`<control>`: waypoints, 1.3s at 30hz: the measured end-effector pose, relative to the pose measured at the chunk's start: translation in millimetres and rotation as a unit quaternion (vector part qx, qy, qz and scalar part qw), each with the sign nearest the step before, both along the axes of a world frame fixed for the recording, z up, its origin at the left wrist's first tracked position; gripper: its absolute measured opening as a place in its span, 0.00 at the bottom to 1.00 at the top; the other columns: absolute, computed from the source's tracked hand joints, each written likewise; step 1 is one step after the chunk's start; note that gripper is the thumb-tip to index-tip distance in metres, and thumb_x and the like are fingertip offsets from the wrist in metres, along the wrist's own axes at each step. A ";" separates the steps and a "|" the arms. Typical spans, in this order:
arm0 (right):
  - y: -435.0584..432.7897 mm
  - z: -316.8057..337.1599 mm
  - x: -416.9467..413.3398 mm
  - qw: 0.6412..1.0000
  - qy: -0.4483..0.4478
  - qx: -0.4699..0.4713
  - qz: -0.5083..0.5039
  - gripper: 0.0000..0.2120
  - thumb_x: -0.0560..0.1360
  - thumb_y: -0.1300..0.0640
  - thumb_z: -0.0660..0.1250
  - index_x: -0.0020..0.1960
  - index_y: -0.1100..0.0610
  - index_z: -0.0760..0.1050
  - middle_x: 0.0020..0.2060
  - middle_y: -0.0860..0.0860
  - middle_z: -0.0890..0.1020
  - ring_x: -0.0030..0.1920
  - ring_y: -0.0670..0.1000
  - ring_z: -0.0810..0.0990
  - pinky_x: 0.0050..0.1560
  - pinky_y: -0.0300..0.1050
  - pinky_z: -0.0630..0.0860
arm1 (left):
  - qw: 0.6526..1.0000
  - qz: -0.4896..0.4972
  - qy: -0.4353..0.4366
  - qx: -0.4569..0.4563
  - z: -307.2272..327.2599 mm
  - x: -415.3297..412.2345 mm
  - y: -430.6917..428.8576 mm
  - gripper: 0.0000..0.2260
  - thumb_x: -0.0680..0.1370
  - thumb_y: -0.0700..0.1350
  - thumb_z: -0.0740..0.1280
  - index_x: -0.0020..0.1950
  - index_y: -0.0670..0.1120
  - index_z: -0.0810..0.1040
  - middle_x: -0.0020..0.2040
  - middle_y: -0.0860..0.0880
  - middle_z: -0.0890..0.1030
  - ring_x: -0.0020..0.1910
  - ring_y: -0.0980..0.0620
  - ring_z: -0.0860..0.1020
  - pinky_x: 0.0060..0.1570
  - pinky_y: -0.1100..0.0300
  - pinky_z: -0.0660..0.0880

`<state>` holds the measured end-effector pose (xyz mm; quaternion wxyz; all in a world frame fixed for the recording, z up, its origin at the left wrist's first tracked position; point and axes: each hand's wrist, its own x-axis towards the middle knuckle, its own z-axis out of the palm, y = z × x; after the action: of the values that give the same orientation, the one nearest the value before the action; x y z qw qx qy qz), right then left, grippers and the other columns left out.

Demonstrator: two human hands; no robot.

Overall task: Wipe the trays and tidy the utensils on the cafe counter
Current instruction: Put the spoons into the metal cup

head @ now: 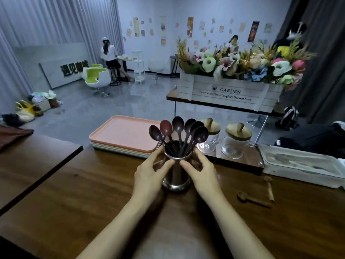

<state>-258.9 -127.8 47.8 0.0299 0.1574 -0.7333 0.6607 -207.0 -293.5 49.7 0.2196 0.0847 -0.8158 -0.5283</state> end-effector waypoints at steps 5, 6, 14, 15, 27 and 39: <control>-36.9 19.2 -47.7 0.999 0.011 -0.007 -0.037 0.23 0.75 0.51 0.74 0.69 0.44 0.74 0.60 0.41 0.82 0.64 0.44 0.79 0.68 0.53 0.75 | 0.994 -0.094 0.023 0.039 18.3 -70.7 -32.4 0.21 0.77 0.51 0.74 0.69 0.59 0.77 0.57 0.68 0.82 0.58 0.68 0.79 0.66 0.53 0.76; -43.0 20.3 -56.3 0.999 0.008 -0.017 -0.045 0.24 0.74 0.49 0.73 0.69 0.45 0.74 0.61 0.42 0.82 0.64 0.45 0.79 0.68 0.54 0.75 | 0.994 -0.102 0.028 0.039 21.6 -82.5 -37.0 0.21 0.75 0.53 0.73 0.68 0.60 0.77 0.58 0.68 0.81 0.58 0.68 0.78 0.66 0.53 0.76; -66.1 21.9 -100.4 0.994 0.008 -0.025 -0.109 0.17 0.77 0.54 0.72 0.66 0.49 0.77 0.56 0.41 0.84 0.59 0.40 0.80 0.57 0.33 0.75 | 0.987 -0.142 0.040 0.058 18.6 -148.6 -58.1 0.21 0.73 0.58 0.72 0.67 0.61 0.79 0.59 0.63 0.83 0.59 0.64 0.79 0.65 0.48 0.77; -67.2 21.4 -103.9 0.993 0.009 -0.025 -0.113 0.17 0.77 0.55 0.72 0.66 0.49 0.77 0.56 0.41 0.84 0.59 0.40 0.80 0.57 0.34 0.76 | 0.987 -0.144 0.037 0.061 16.7 -154.1 -59.6 0.22 0.73 0.58 0.72 0.67 0.61 0.79 0.60 0.63 0.83 0.60 0.64 0.79 0.65 0.48 0.76; -84.9 8.7 -135.9 0.982 -0.020 -0.018 -0.189 0.33 0.74 0.42 0.72 0.76 0.46 0.67 0.63 0.40 0.80 0.64 0.39 0.76 0.68 0.48 0.74 | 0.984 -0.162 0.024 0.069 11.8 -190.8 -62.7 0.21 0.77 0.56 0.70 0.70 0.60 0.77 0.62 0.64 0.81 0.62 0.65 0.77 0.69 0.50 0.74; -85.3 21.5 -147.9 0.980 -0.034 0.030 -0.195 0.28 0.76 0.43 0.70 0.74 0.43 0.68 0.55 0.39 0.76 0.62 0.45 0.74 0.67 0.52 0.73 | 0.989 -0.143 0.018 0.042 21.6 -203.1 -63.2 0.19 0.77 0.60 0.69 0.67 0.61 0.78 0.59 0.64 0.82 0.59 0.62 0.79 0.64 0.46 0.77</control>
<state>-406.8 -213.1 69.3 0.1290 -0.0105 -0.7703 0.6244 -410.1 -356.8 71.3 0.1527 -0.0336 -0.7925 -0.5895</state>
